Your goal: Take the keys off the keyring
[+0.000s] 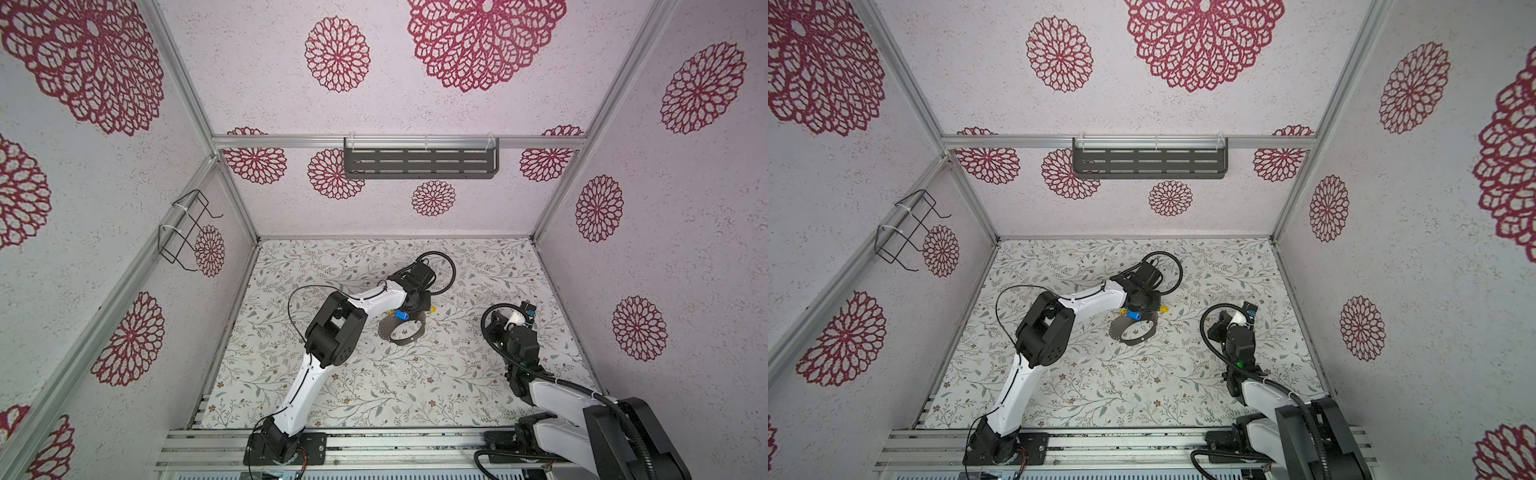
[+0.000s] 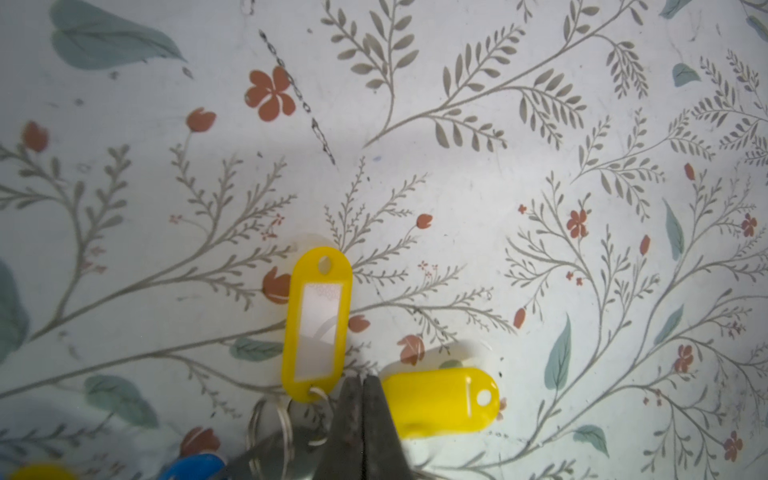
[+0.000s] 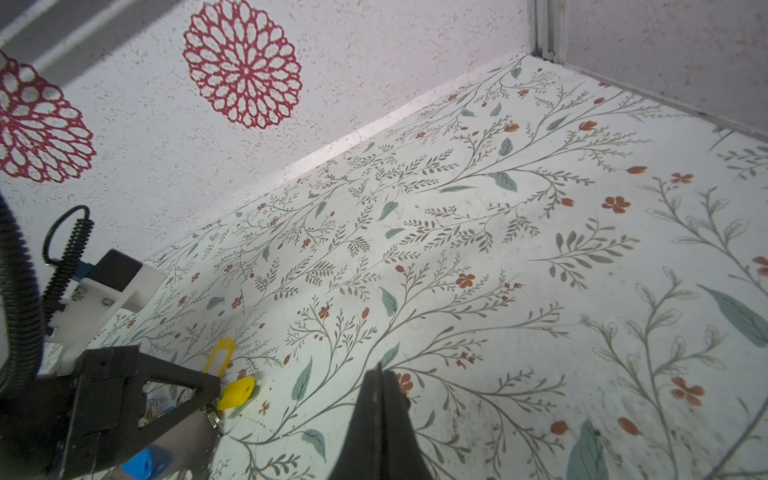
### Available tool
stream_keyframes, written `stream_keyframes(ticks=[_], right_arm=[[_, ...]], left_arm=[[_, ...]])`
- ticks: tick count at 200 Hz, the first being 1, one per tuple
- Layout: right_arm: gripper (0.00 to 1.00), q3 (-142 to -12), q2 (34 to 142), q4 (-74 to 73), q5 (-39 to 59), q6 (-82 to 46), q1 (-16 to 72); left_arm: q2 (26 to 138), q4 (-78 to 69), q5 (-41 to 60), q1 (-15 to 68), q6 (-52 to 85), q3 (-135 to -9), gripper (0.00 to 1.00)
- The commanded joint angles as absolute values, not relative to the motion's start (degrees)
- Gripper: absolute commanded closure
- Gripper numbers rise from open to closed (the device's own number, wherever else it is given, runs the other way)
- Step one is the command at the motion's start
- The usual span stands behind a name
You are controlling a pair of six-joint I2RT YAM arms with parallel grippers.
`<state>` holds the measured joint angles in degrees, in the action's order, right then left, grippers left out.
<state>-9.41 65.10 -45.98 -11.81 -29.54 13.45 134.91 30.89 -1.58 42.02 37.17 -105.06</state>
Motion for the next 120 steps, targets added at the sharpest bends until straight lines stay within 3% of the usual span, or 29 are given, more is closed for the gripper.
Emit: stream_keyframes(ticks=[1, 47, 80, 120], right_arm=[[0.99, -10.94, 63.84, -46.72, -12.45, -28.48, 13.54], [0.99, -9.62, 60.24, -45.72, -13.31, -27.51, 13.53], [0.99, -8.11, 56.74, -44.4, -12.06, -27.08, 13.53], [0.99, -15.23, 46.1, -29.65, -3.65, -25.03, 13.71]], left_arm=[[132.26, 32.78, -3.28, 42.28, 32.73, -104.31, 1.0], [118.01, 28.65, -2.4, 42.36, 20.8, -96.36, 1.0], [105.56, 20.77, 5.31, 41.79, 12.67, -86.92, 1.0], [95.11, 15.41, 15.62, 41.91, 2.85, -79.91, 1.0]])
